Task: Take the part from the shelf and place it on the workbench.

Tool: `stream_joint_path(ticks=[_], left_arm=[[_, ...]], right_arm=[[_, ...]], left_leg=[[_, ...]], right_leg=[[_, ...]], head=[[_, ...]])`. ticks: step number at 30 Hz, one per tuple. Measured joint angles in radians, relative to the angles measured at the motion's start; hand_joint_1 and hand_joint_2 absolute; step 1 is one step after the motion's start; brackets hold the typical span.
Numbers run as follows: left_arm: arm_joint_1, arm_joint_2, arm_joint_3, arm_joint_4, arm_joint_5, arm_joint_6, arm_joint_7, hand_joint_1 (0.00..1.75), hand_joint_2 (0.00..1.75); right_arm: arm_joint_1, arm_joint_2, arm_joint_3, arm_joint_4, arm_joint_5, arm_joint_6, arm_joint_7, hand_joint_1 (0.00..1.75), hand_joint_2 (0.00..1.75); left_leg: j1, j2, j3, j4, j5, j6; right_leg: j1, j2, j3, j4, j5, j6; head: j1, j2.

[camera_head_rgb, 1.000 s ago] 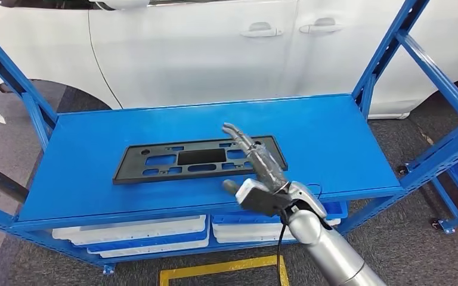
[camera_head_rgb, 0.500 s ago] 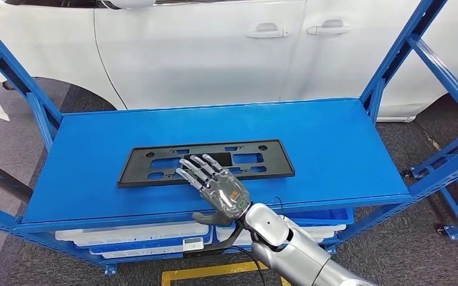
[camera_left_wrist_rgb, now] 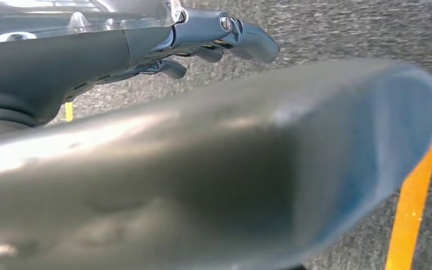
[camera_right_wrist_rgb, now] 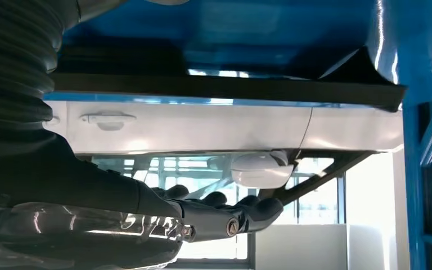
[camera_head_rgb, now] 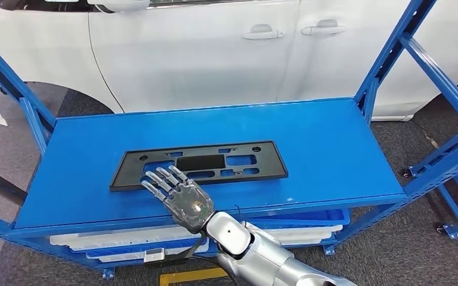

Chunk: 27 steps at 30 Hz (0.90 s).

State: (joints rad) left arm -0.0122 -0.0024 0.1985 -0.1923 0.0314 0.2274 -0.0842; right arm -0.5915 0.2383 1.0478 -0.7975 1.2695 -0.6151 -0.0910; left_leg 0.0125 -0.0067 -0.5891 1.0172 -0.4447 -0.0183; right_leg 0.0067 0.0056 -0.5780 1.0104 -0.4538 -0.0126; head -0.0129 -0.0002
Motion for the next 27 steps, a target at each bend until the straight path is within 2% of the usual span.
stream_joint_path(ticks=[2, 4, 5, 7, 8, 9, 10, 12, 13, 14, 15, 18, 19, 20, 22, 23, 24, 25, 26, 27], left_arm=[[-0.001, 0.001, -0.001, 0.0, -0.003, 0.0, 0.0, 0.0, 0.0], [-0.002, 0.002, -0.002, 0.0, -0.006, -0.001, 0.0, 0.0, 0.0], [-0.003, 0.003, -0.002, 0.0, -0.008, -0.002, 0.0, 0.0, 0.0], [-0.003, 0.005, -0.003, 0.0, -0.014, -0.004, 0.0, 0.0, 0.0], [-0.003, 0.006, -0.003, 0.0, -0.017, -0.005, 0.0, 0.0, 0.0], [-0.003, 0.007, -0.004, 0.0, -0.02, -0.007, 0.0, 0.0, 0.0], [-0.003, 0.008, -0.005, 0.0, -0.022, -0.009, 0.0, 0.0, 0.0], [-0.004, 0.008, -0.007, 0.0, -0.023, -0.013, 0.0, 0.0, 0.0], [-0.005, 0.008, -0.009, 0.0, -0.024, -0.014, 0.0, 0.0, 0.0], [-0.006, 0.008, -0.01, 0.0, -0.025, -0.015, 0.0, 0.0, 0.0], [-0.007, 0.008, -0.01, 0.0, -0.025, -0.015, 0.0, 0.0, 0.0], [-0.008, 0.01, -0.01, 0.0, -0.028, -0.014, 0.0, 0.0, 0.0], [-0.008, 0.01, -0.01, 0.0, -0.028, -0.013, -0.001, 0.0, 0.0], [-0.008, 0.012, -0.011, 0.0, -0.029, -0.013, -0.001, 0.0, 0.0], [-0.007, 0.014, -0.011, 0.0, -0.03, -0.012, -0.002, 0.0, 0.0], [-0.007, 0.015, -0.011, 0.0, -0.031, -0.011, -0.003, 0.0, 0.0], [-0.006, 0.017, -0.011, 0.0, -0.032, -0.011, -0.003, 0.0, 0.0], [-0.004, 0.018, -0.011, 0.0, -0.033, -0.011, -0.003, 0.0, 0.0], [-0.003, 0.019, -0.011, 0.0, -0.035, -0.011, -0.004, 0.0, 0.0], [-0.004, 0.02, -0.011, 0.0, -0.036, -0.011, -0.004, 0.0, 0.0]], right_arm=[[-0.018, 0.032, 0.0, 0.037, -0.001, 0.001, 0.012, 0.0, 1.75], [-0.038, 0.059, -0.001, 0.069, -0.003, 0.008, 0.021, 0.0, 1.75], [-0.049, 0.068, -0.002, 0.084, -0.005, 0.013, 0.027, 0.0, 1.75], [-0.066, 0.079, -0.002, 0.114, -0.011, 0.026, 0.043, 0.0, 1.75], [-0.072, 0.082, -0.002, 0.127, -0.014, 0.032, 0.053, 0.0, 1.75], [-0.078, 0.084, -0.002, 0.141, -0.017, 0.036, 0.062, 0.0, 1.75], [-0.085, 0.086, -0.003, 0.155, -0.019, 0.039, 0.071, 0.0, 1.75], [-0.101, 0.092, -0.003, 0.179, -0.021, 0.042, 0.087, 0.0, 1.75], [-0.11, 0.096, -0.002, 0.189, -0.021, 0.043, 0.094, 0.0, 1.75], [-0.119, 0.099, -0.002, 0.2, -0.021, 0.044, 0.102, 0.0, 1.75], [-0.125, 0.102, -0.002, 0.211, -0.021, 0.045, 0.11, 0.0, 1.75], [-0.139, 0.106, -0.002, 0.247, -0.019, 0.046, 0.139, 0.0, 1.75], [-0.144, 0.108, -0.002, 0.26, -0.016, 0.045, 0.151, 0.0, 1.75], [-0.149, 0.111, -0.002, 0.274, -0.012, 0.045, 0.164, 0.0, 1.75], [-0.157, 0.115, -0.001, 0.313, -0.002, 0.043, 0.192, 0.0, 1.75], [-0.159, 0.116, -0.001, 0.334, 0.003, 0.042, 0.205, 0.0, 1.75], [-0.16, 0.116, -0.001, 0.356, 0.007, 0.042, 0.217, 0.0, 1.75], [-0.162, 0.116, -0.001, 0.374, 0.011, 0.043, 0.226, 0.0, 1.75], [-0.167, 0.116, -0.001, 0.39, 0.014, 0.047, 0.234, 0.0, 1.75], [-0.174, 0.116, -0.001, 0.403, 0.015, 0.054, 0.241, 0.0, 1.75]], left_leg=[[0.0, 0.0, 0.0, -0.003, 0.004, 0.011], [0.004, 0.001, 0.002, -0.008, 0.007, 0.022], [0.005, 0.002, 0.002, -0.01, 0.009, 0.026], [0.005, 0.002, 0.001, -0.01, 0.009, 0.03], [0.005, 0.002, 0.001, -0.01, 0.009, 0.03], [0.005, 0.002, 0.001, -0.01, 0.009, 0.03], [0.004, 0.001, 0.002, -0.009, 0.009, 0.03], [0.003, 0.0, 0.004, -0.009, 0.008, 0.029], [0.0, 0.0, 0.004, -0.009, 0.007, 0.026], [-0.001, 0.001, 0.004, -0.008, 0.007, 0.023], [-0.001, 0.001, 0.003, -0.008, 0.006, 0.018], [-0.001, 0.002, 0.003, -0.008, 0.003, 0.001], [-0.001, 0.002, -0.004, 0.009, -0.01, -0.003], [-0.001, 0.002, -0.021, 0.047, -0.033, -0.007], [0.002, 0.002, -0.08, 0.175, -0.096, -0.012], [0.003, 0.002, -0.109, 0.235, -0.116, -0.016], [0.004, 0.002, -0.125, 0.265, -0.119, -0.019], [0.006, 0.002, -0.122, 0.257, -0.102, -0.021], [0.008, 0.002, -0.099, 0.209, -0.07, -0.022], [0.011, 0.003, -0.064, 0.137, -0.036, -0.023]], right_leg=[[-0.001, 0.0, -0.001, 0.002, -0.001, 0.008], [-0.003, 0.0, -0.016, 0.037, -0.027, 0.019], [-0.005, -0.001, -0.037, 0.085, -0.054, 0.025], [-0.009, -0.001, -0.104, 0.223, -0.116, 0.033], [-0.01, -0.001, -0.131, 0.277, -0.132, 0.035], [-0.011, -0.001, -0.144, 0.299, -0.129, 0.035], [-0.011, -0.001, -0.137, 0.278, -0.107, 0.032], [-0.007, -0.001, -0.073, 0.141, -0.035, 0.019], [-0.004, -0.002, -0.041, 0.072, -0.009, 0.012], [-0.001, -0.003, -0.02, 0.024, 0.006, 0.007], [0.001, -0.005, -0.011, 0.003, 0.009, 0.004], [-0.001, -0.006, -0.006, -0.013, 0.015, -0.006], [-0.004, -0.006, -0.002, -0.02, 0.019, -0.011], [-0.007, -0.007, 0.002, -0.026, 0.022, -0.015], [-0.007, -0.008, 0.003, -0.028, 0.023, -0.019], [-0.006, -0.008, 0.003, -0.027, 0.022, -0.019], [-0.006, -0.008, 0.003, -0.026, 0.021, -0.019], [-0.006, -0.007, 0.003, -0.023, 0.019, -0.019], [-0.007, -0.006, 0.004, -0.019, 0.016, -0.016], [-0.008, -0.004, 0.004, -0.014, 0.012, -0.012]], head=[[0.001, 0.0], [0.003, 0.0], [0.005, 0.0], [0.007, 0.0], [0.007, 0.0], [0.007, 0.0], [0.007, 0.0], [0.007, 0.0], [0.006, 0.0], [0.006, 0.0], [0.006, 0.0], [0.006, 0.0], [0.006, 0.0], [0.005, 0.0], [0.004, 0.0], [0.005, 0.0], [0.005, 0.0], [0.005, 0.0], [0.004, 0.0], [0.004, 0.0]])
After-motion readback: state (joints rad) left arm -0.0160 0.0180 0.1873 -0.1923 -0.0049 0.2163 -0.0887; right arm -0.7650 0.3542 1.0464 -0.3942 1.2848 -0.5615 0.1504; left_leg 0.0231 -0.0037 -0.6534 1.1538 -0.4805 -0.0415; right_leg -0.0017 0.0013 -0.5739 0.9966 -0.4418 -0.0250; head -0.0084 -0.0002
